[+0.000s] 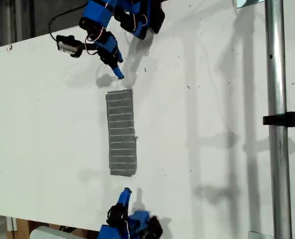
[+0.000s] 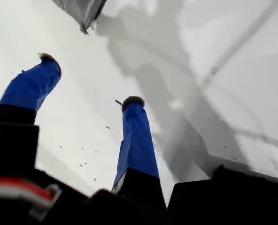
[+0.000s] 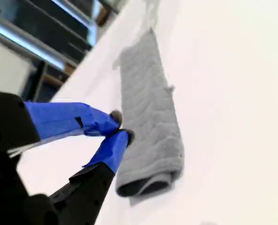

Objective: Grasp corners of a towel and fold twice.

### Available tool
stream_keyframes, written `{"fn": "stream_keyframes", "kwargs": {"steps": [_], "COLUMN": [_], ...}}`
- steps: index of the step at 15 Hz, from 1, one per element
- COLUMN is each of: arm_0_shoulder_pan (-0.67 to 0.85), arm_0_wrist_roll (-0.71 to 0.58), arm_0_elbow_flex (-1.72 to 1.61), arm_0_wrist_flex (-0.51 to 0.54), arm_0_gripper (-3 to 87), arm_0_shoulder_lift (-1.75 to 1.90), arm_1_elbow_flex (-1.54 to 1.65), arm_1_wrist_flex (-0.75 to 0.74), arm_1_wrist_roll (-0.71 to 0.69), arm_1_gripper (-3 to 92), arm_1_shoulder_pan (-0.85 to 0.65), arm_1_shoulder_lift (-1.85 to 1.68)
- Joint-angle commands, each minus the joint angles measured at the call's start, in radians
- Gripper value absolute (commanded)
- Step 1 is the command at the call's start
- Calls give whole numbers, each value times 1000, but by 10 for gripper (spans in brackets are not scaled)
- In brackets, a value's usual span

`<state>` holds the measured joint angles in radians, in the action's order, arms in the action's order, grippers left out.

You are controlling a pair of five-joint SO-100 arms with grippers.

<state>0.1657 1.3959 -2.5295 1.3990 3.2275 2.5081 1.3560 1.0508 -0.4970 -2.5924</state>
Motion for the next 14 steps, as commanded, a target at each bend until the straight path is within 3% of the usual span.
{"fn": "stream_keyframes", "kwargs": {"steps": [1,4,7,11,14], "arm_0_shoulder_pan": [-147,-253,-273,-278,-279], "arm_0_wrist_roll": [75,103,110,120,120], "arm_0_elbow_flex": [-132,-184,-202,-219,-219], "arm_0_wrist_flex": [3,-32,-26,-18,-18], "arm_0_gripper": [-26,-26,-26,-26,-26], "arm_0_shoulder_lift": [244,252,252,252,252], "arm_1_elbow_flex": [146,192,77,-170,-319], "arm_1_wrist_flex": [-104,-356,-591,-779,-824], "arm_1_wrist_roll": [101,114,114,124,135], "arm_1_gripper": [321,330,318,315,310], "arm_1_shoulder_pan": [6,-66,-87,-55,-23], "arm_1_shoulder_lift": [-181,-20,434,805,973]}}
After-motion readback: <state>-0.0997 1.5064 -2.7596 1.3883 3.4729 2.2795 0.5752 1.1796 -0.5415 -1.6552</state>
